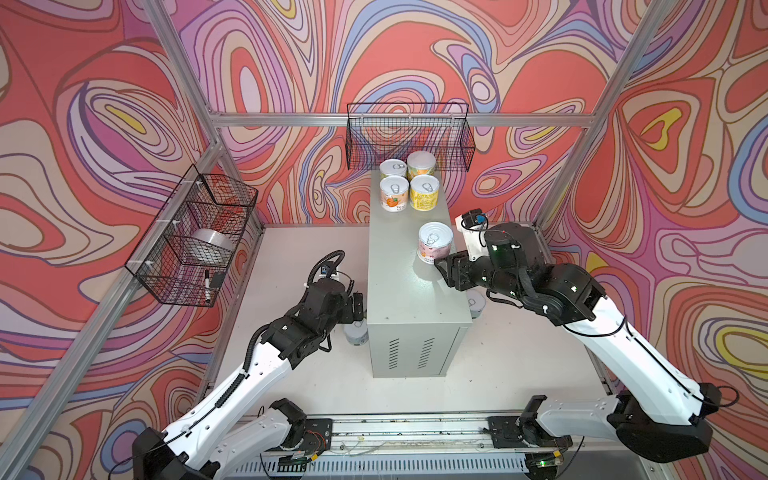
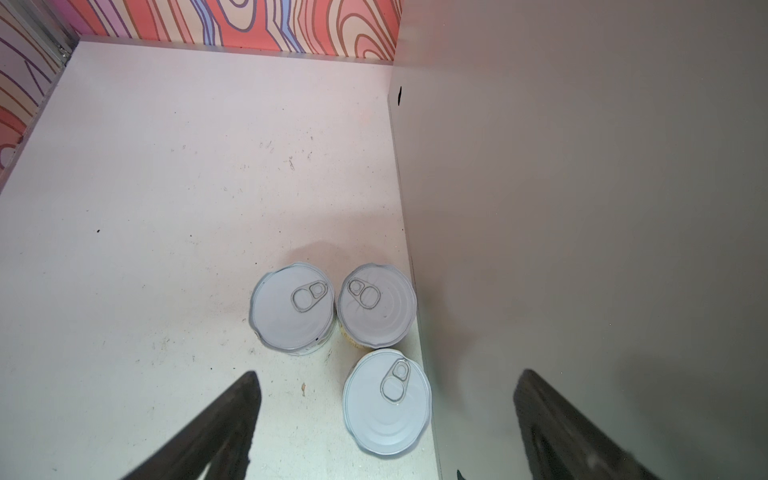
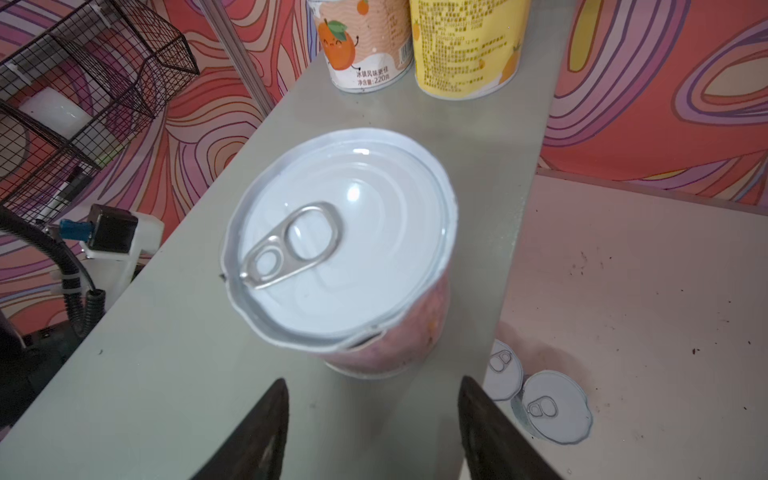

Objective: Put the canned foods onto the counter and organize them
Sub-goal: 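Push the pink-labelled can farther along the top toward the orange and yellow cans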

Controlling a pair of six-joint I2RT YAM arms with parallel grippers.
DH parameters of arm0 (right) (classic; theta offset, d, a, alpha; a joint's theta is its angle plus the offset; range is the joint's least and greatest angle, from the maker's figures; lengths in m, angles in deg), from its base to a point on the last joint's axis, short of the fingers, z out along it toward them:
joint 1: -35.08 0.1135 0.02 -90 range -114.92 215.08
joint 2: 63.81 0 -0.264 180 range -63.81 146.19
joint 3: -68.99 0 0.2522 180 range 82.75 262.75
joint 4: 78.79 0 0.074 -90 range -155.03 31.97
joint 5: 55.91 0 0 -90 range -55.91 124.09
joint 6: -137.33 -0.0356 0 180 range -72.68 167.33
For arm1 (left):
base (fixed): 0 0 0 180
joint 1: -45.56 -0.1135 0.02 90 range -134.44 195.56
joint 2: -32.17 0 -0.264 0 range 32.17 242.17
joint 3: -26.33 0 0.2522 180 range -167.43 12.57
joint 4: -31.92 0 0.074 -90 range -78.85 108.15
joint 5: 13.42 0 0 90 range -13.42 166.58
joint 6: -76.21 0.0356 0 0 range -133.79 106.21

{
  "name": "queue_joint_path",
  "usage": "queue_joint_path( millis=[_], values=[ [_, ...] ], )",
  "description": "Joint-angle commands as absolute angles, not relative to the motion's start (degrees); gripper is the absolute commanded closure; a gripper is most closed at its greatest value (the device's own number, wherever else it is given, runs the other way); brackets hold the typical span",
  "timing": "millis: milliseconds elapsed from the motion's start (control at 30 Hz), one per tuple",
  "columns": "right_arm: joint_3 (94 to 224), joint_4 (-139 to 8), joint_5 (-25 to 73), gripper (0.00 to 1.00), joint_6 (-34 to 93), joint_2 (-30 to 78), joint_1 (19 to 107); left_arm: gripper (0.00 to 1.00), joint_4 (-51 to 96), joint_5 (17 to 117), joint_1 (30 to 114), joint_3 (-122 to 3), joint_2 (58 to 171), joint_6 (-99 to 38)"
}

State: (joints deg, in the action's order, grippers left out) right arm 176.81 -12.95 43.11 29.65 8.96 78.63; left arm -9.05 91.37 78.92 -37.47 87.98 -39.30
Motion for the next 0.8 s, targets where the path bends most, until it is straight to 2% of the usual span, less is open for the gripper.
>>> queue_joint_path(
  millis=[0, 767],
  values=[
    [175.7, -16.8, 44.1, 0.34, 30.2, 8.8, 78.8, 0.05, -9.2, 91.1, 78.7, -38.2, 88.3, -38.7],
    [174.4, -31.1, 45.1, 0.38, 35.5, 16.4, 74.3, 0.06, -8.7, 90.0, 78.2, -36.7, 89.7, -38.5]
  ],
)
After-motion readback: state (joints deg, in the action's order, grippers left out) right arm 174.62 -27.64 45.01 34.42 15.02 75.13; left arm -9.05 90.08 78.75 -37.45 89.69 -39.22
